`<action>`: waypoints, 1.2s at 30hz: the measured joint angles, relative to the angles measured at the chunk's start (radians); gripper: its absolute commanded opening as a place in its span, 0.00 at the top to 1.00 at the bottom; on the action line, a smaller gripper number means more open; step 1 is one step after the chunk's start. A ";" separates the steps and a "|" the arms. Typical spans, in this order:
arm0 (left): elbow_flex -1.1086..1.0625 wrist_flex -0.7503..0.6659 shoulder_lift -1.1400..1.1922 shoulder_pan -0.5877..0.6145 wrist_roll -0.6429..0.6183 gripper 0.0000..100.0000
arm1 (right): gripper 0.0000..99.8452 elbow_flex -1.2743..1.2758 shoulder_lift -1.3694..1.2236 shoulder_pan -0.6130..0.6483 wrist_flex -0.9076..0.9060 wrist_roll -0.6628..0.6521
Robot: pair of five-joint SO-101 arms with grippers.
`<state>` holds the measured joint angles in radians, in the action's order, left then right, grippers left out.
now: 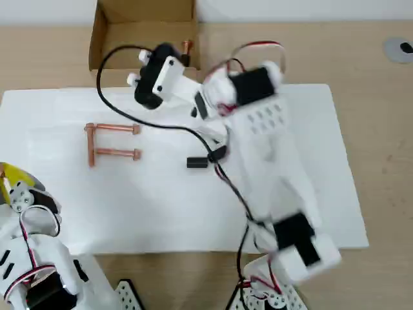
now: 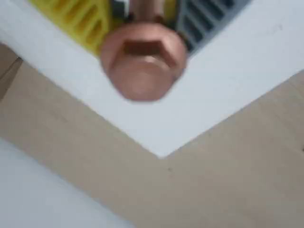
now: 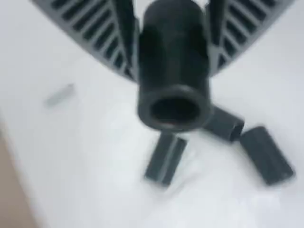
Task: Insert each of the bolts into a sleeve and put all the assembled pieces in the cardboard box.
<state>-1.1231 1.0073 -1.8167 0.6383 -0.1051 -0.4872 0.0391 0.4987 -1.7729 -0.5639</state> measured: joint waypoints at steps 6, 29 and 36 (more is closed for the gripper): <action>0.000 -0.057 0.000 -0.173 -0.012 0.99 | 0.99 0.123 0.334 0.081 0.000 0.199; 0.005 -0.244 0.000 -0.666 -0.012 0.99 | 0.99 1.548 1.272 0.365 0.787 0.542; 0.110 -0.127 -0.002 -0.783 -0.012 0.99 | 0.99 1.625 1.231 0.388 0.941 0.652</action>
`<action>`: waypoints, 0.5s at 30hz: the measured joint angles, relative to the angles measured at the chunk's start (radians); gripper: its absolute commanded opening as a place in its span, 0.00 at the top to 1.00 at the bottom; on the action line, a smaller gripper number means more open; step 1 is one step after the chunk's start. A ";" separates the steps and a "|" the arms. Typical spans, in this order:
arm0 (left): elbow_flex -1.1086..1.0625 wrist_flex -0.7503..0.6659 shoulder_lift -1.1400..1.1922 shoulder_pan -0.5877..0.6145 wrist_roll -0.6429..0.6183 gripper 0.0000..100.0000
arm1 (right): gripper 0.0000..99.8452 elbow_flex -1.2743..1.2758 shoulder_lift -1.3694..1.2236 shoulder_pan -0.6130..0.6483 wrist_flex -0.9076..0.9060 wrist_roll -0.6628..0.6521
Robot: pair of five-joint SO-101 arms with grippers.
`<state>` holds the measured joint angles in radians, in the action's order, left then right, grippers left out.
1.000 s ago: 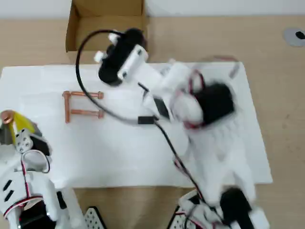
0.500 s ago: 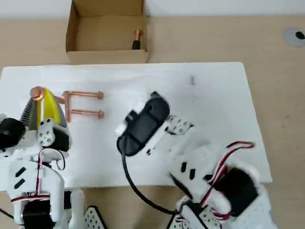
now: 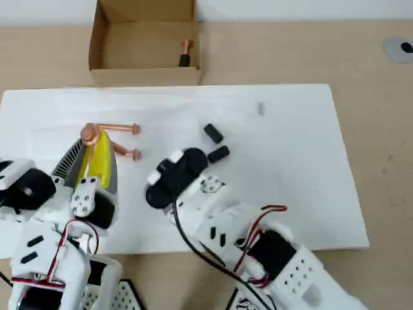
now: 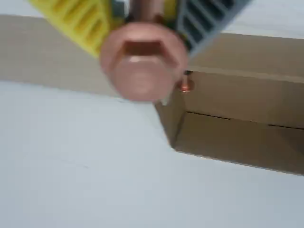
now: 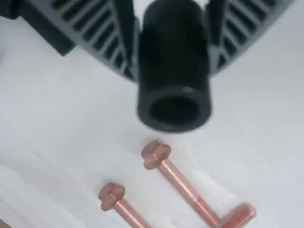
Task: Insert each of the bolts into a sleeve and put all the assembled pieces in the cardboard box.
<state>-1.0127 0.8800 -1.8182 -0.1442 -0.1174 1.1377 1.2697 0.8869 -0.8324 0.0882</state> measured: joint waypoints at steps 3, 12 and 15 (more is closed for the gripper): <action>0.031 0.023 0.000 -0.032 0.000 0.99 | 0.99 0.002 -0.026 0.002 0.034 0.046; 0.110 0.037 -0.002 -0.054 -0.094 0.99 | 0.99 0.002 -0.071 0.000 0.107 0.157; 0.114 0.040 -0.002 -0.054 -0.103 0.99 | 0.99 0.002 -0.071 0.000 0.129 0.167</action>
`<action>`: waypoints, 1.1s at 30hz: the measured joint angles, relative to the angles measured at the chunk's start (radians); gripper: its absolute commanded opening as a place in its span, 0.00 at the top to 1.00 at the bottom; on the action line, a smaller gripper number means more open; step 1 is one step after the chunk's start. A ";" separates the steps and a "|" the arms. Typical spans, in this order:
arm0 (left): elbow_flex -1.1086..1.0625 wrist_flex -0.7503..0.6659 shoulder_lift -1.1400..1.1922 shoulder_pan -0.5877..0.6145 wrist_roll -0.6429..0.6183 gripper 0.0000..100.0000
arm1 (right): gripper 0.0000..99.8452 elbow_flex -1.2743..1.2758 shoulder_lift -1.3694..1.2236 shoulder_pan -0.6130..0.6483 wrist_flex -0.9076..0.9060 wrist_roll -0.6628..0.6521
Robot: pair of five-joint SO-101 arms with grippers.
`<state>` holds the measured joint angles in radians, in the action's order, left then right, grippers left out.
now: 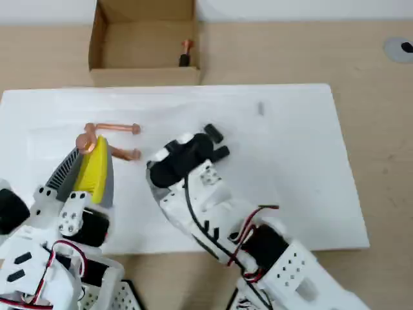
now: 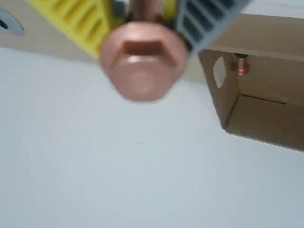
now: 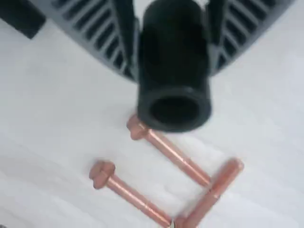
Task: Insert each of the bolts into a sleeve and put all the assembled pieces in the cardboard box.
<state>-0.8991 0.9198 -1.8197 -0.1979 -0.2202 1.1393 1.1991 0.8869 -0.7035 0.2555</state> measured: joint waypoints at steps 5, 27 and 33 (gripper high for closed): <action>0.000 0.026 0.000 -0.029 0.000 0.99 | 0.99 0.000 0.000 0.000 0.023 0.002; 0.041 0.061 0.155 -0.137 0.000 0.99 | 0.99 0.000 0.000 0.000 0.023 0.002; 0.041 0.061 0.155 -0.137 0.054 0.99 | 0.99 0.000 0.000 0.000 0.023 0.002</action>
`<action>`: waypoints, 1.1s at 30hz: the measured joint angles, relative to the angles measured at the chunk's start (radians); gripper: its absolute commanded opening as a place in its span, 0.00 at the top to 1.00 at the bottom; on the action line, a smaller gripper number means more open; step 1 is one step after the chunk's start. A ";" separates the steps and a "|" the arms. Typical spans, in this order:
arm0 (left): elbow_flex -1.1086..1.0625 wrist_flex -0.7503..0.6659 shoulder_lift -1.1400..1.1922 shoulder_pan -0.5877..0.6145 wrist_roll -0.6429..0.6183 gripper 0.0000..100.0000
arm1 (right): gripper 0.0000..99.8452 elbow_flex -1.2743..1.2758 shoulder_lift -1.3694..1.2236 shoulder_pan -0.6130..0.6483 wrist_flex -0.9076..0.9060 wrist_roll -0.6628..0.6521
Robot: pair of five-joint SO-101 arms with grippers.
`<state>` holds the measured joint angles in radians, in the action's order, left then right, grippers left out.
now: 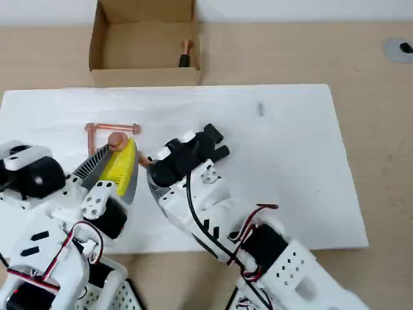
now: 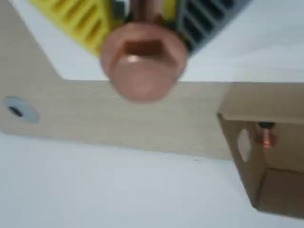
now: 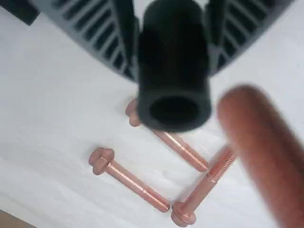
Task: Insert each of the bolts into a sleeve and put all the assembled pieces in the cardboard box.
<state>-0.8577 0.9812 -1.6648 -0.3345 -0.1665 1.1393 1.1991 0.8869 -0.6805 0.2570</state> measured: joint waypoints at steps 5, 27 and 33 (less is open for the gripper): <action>0.000 0.000 0.000 0.000 0.049 0.99 | 0.99 -0.002 0.000 0.000 0.000 0.000; -0.103 -0.094 0.006 0.000 0.051 0.99 | 0.99 -0.012 0.000 0.000 0.000 -0.043; -0.133 -0.097 0.003 0.000 0.083 0.99 | 0.99 -0.011 -0.002 0.002 0.000 -0.046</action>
<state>-0.9912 0.8846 -1.6617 -0.3345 -0.0836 1.1285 1.1976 0.8884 -0.6805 0.2110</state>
